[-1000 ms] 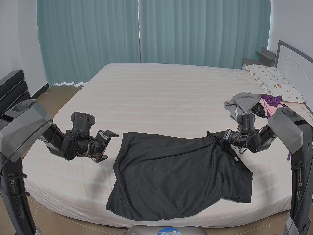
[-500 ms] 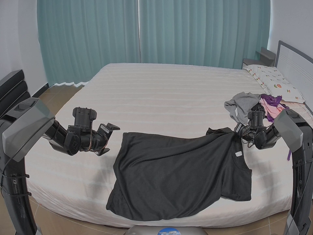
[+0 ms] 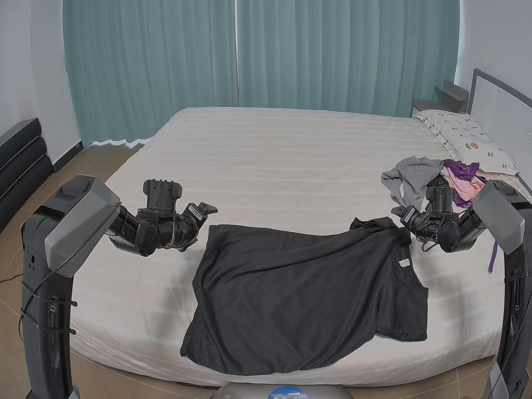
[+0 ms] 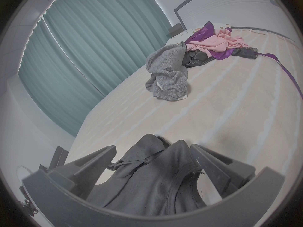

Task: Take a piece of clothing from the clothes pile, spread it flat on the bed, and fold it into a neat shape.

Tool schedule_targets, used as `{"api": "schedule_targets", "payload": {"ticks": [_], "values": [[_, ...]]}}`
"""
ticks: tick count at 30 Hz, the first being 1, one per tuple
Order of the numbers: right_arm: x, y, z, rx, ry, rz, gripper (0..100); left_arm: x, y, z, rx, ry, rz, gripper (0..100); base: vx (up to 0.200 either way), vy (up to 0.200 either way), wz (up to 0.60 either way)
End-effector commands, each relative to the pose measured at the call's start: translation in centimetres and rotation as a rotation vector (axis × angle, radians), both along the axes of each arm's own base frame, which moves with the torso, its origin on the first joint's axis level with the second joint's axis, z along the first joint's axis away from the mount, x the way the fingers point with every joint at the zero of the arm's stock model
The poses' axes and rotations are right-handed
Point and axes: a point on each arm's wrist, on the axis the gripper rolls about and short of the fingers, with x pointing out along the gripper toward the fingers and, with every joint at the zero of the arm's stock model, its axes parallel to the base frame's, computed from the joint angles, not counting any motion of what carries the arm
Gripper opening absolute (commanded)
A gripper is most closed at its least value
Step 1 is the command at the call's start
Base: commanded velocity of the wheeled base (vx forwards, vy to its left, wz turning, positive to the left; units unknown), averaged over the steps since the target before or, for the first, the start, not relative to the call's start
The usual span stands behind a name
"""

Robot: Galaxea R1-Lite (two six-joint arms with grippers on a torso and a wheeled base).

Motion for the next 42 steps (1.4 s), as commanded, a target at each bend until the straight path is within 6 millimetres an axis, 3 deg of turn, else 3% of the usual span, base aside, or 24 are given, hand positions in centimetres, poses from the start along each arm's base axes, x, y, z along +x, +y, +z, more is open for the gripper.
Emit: {"api": "schedule_targets", "payload": {"ticks": [1, 9, 21, 22, 31, 42], "values": [[-1.1, -0.9, 1.8, 0.023, -0.011, -0.002, 100, 1.6, -0.7, -3.0, 0.026, 0.011, -0.017, 100, 0.0, 0.0, 0.0], [-1.8, -1.1, 1.7, 0.064, 0.01, -0.026, 100, 3.9, -1.0, -5.5, 0.094, -0.023, 0.017, 100, 0.0, 0.0, 0.0], [-1.8, -0.4, 1.0, 0.067, 0.026, -0.013, 100, 5.1, -2.5, -6.1, 0.117, 0.011, -0.005, 100, 0.0, 0.0, 0.0], [-1.8, -0.4, 0.9, 0.068, 0.026, -0.012, 100, 5.1, -2.7, -6.1, 0.121, 0.009, -0.011, 0, 0.0, 0.0, 0.0], [-1.9, 0.1, 0.7, 0.077, 0.038, 0.013, 100, 5.4, -2.7, -5.7, 0.12, -0.017, -0.003, 0, 0.0, 0.0, 0.0], [-1.5, 0.3, 0.0, 0.075, 0.039, 0.019, 100, 8.2, 0.8, 1.0, 0.124, -0.227, 0.186, 0, 0.0, 0.0, 0.0]]}}
